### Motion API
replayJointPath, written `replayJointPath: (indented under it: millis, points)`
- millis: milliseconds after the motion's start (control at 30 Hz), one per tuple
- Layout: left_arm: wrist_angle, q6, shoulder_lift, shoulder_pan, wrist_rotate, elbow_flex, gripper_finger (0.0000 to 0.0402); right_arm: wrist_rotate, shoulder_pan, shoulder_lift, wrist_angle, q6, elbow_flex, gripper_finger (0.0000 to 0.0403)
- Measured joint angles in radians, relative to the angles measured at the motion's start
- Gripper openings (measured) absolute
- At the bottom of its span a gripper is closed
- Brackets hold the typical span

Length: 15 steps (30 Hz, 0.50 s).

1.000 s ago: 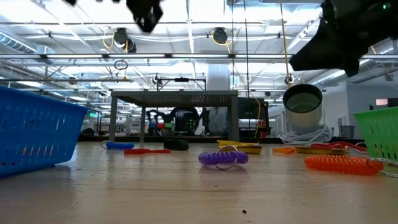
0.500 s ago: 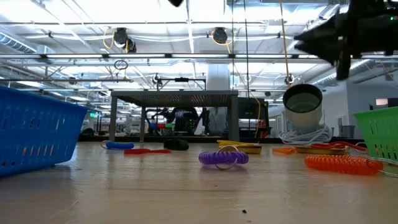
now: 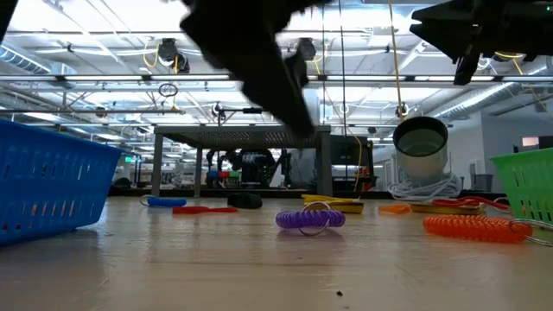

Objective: Pick & Place Office Desk Supplies
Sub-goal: Put the purple spring keychain into the red bin

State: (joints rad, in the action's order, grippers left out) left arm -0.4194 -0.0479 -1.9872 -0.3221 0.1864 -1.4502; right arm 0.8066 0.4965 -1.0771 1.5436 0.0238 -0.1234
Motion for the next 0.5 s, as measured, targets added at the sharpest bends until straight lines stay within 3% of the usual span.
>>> replayJointPath:
  millis: [500]
  points:
    - [0.009,-0.088,-0.082,0.003,-0.108,0.000,0.0188,0.000,0.000,0.000,-0.007,0.000,0.000,0.0077]
